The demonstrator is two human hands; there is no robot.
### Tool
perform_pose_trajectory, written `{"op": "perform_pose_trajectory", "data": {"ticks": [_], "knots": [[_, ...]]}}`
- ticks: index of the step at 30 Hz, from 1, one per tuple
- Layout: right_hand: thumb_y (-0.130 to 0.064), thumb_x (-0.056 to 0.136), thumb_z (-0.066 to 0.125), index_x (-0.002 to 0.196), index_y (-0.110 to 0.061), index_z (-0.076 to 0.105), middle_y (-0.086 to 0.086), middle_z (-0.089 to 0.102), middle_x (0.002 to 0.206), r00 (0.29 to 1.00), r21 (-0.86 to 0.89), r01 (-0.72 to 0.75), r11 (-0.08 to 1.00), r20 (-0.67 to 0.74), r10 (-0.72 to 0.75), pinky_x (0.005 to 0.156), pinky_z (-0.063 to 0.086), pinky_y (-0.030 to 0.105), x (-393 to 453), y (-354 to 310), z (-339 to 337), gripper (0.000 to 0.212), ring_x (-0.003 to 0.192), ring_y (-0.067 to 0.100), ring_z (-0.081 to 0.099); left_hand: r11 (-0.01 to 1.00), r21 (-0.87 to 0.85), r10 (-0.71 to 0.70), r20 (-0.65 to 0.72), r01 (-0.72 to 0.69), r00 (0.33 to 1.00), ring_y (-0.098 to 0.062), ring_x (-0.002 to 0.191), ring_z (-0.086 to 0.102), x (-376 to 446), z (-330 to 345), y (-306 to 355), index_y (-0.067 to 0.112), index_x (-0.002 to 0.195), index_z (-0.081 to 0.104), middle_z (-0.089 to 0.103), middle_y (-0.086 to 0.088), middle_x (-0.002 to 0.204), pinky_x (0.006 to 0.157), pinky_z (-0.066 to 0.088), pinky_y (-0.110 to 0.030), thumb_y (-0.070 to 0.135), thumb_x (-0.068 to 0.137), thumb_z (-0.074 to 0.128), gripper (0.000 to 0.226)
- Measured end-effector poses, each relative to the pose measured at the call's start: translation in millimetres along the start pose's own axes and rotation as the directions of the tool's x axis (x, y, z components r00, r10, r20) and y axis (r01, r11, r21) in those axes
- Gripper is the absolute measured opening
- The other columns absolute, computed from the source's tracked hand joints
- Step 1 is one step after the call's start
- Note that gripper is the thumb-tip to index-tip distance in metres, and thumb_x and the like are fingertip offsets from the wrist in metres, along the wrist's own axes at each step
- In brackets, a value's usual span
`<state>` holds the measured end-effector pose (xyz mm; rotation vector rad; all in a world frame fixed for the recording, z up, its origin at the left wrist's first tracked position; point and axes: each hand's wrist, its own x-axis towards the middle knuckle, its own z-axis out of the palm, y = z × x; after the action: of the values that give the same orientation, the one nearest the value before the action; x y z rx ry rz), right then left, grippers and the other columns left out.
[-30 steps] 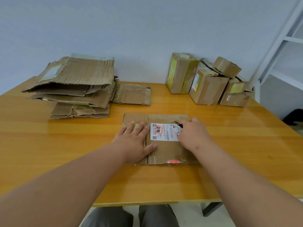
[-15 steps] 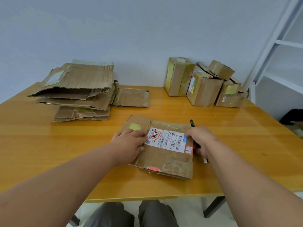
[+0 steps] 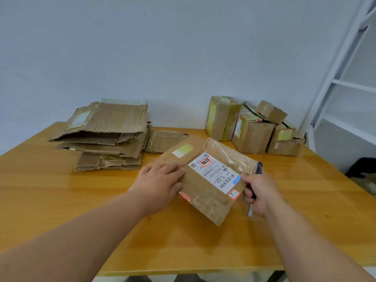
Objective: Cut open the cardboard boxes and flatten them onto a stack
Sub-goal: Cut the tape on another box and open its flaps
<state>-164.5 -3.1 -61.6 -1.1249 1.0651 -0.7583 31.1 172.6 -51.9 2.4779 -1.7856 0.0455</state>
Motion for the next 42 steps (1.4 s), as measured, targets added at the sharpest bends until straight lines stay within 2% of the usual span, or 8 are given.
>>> {"op": "perform_pose_trajectory", "data": {"ticks": [5, 8, 16, 20, 24, 30, 37, 42], "knots": [[0.000, 0.096, 0.045, 0.093, -0.016, 0.049, 0.009, 0.059, 0.066, 0.994, 0.135, 0.088, 0.987, -0.076, -0.079, 0.039, 0.019, 0.019, 6, -16, 23, 0.017, 0.036, 0.011, 0.030, 1.000, -0.021, -0.025, -0.135, 0.022, 0.991, -0.009, 0.148, 0.000, 15, -19, -9, 0.047, 0.151, 0.018, 0.008, 0.018, 0.162, 0.115, 0.004, -0.038, 0.058, 0.100, 0.007, 0.054], [-0.001, 0.097, 0.045, 0.090, -0.019, 0.050, 0.009, 0.057, 0.069, 0.992, 0.185, 0.097, 0.978, -0.103, -0.078, 0.038, 0.022, 0.021, 15, -24, 47, 0.020, 0.038, 0.012, 0.033, 0.999, 0.025, -0.031, -0.197, 0.036, 0.980, -0.011, 0.148, -0.003, 34, -29, -22, 0.045, 0.152, 0.020, 0.009, 0.016, 0.162, 0.114, 0.002, -0.040, 0.063, 0.088, -0.009, 0.072], [-0.004, 0.095, 0.046, 0.105, -0.016, 0.052, 0.010, 0.068, 0.082, 0.979, 0.294, 0.006, 0.956, -0.198, 0.055, 0.041, 0.036, 0.023, 74, -25, 125, 0.017, 0.039, 0.012, 0.045, 0.980, 0.176, -0.052, -0.201, 0.088, 0.978, -0.016, 0.151, -0.002, 96, -40, -56, 0.037, 0.152, 0.020, 0.010, 0.008, 0.164, 0.117, -0.004, -0.047, 0.051, 0.102, 0.013, 0.053], [0.001, 0.094, 0.046, 0.112, -0.009, 0.057, 0.015, 0.072, 0.077, 0.987, 0.324, -0.128, 0.937, -0.047, 0.151, 0.044, 0.047, 0.027, 98, -7, 164, 0.024, 0.043, 0.017, 0.058, 0.959, 0.276, -0.030, -0.110, 0.060, 0.994, -0.017, 0.150, 0.008, 119, -11, -62, 0.024, 0.157, 0.009, 0.013, 0.003, 0.164, 0.117, 0.002, -0.045, 0.040, 0.103, 0.021, 0.057], [-0.003, 0.099, 0.045, 0.105, 0.001, 0.065, 0.023, 0.070, 0.080, 0.934, 0.177, -0.341, 0.923, 0.180, 0.310, 0.046, 0.057, 0.032, 107, 5, 176, 0.022, 0.059, 0.027, 0.067, 0.956, 0.288, -0.095, 0.090, 0.065, 0.991, -0.018, 0.150, 0.007, 136, 24, -65, 0.020, 0.157, -0.001, 0.005, 0.000, 0.165, 0.118, 0.009, -0.043, 0.031, 0.101, 0.030, 0.065], [-0.018, 0.101, 0.049, 0.106, 0.000, 0.053, 0.024, 0.068, 0.085, 0.911, -0.193, -0.352, 0.916, 0.155, 0.383, 0.044, 0.055, 0.030, 123, -8, 150, 0.019, 0.052, 0.026, 0.068, 0.964, 0.235, -0.163, 0.145, 0.126, 0.976, -0.017, 0.150, 0.010, 145, 44, -65, 0.023, 0.157, 0.006, 0.006, 0.003, 0.165, 0.116, 0.018, -0.042, 0.033, 0.100, 0.034, 0.064], [-0.011, 0.095, 0.042, 0.090, -0.007, 0.055, 0.013, 0.064, 0.075, 0.992, -0.436, -0.126, 0.891, -0.065, 0.108, 0.049, 0.036, 0.026, 138, -26, 96, 0.014, 0.048, 0.019, 0.045, 0.964, 0.231, -0.134, 0.003, 0.129, 0.991, -0.021, 0.151, 0.005, 148, 24, -42, 0.023, 0.157, 0.011, 0.004, 0.001, 0.165, 0.119, 0.010, -0.044, 0.044, 0.103, 0.027, 0.060], [-0.023, 0.101, 0.042, 0.075, -0.019, 0.045, 0.003, 0.052, 0.073, 0.944, -0.747, 0.179, 0.640, -0.053, -0.326, 0.050, 0.034, 0.030, 138, -42, 63, 0.027, 0.059, 0.018, 0.047, 0.985, 0.137, -0.099, -0.043, 0.104, 0.994, -0.018, 0.151, 0.002, 156, 8, -9, 0.028, 0.155, 0.015, 0.006, 0.005, 0.165, 0.119, 0.009, -0.042, 0.044, 0.104, 0.025, 0.055]]}}
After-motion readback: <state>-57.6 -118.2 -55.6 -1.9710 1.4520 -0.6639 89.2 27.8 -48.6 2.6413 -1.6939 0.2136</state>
